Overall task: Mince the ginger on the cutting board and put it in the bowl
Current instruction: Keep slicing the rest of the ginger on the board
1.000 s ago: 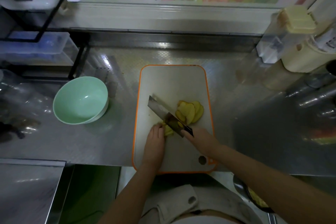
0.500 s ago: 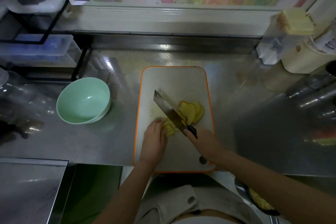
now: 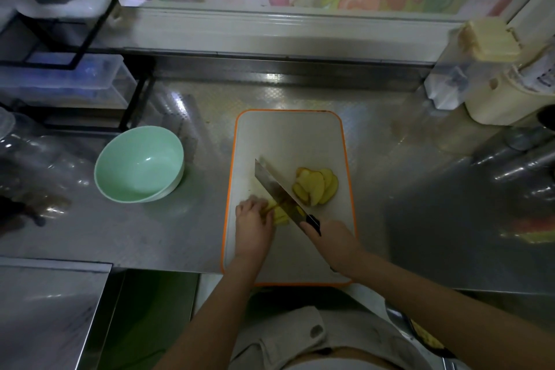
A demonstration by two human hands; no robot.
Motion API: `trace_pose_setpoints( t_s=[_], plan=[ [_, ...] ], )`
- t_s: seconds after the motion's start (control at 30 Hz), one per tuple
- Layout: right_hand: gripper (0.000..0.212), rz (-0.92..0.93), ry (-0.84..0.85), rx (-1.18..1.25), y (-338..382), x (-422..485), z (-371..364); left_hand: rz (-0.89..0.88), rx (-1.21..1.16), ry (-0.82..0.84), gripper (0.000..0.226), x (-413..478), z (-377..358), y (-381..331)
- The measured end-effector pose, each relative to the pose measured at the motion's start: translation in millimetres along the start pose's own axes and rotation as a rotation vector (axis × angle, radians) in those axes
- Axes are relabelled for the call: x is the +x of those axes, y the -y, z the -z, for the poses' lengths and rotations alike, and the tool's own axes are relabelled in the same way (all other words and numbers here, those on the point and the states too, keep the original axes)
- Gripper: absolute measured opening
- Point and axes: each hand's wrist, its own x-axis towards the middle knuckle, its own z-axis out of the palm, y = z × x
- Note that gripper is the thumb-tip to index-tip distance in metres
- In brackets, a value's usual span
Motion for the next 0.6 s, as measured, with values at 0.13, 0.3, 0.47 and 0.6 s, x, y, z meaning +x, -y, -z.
trace_pose_setpoints(
  t_s=[0.13,0.3,0.47,0.6],
  plan=[
    [0.036,0.018,0.002,0.013,3.2,-0.6,1.6,-0.006,-0.005,0.004,0.024,0.3,-0.9,-1.1],
    [0.035,-0.02,0.046,0.008,3.6,3.3,-2.3,-0.025,-0.016,0.005,0.02,-0.7,-0.8,-0.5],
    [0.035,-0.056,0.072,0.011,5.6,7.3,-5.8,-0.035,-0.024,0.008,0.02,1.2,-1.3,-1.9],
    [0.034,-0.094,0.07,0.05,4.8,8.7,-13.8,-0.049,-0.015,0.01,0.017,2.1,-2.9,-1.1]
  ],
)
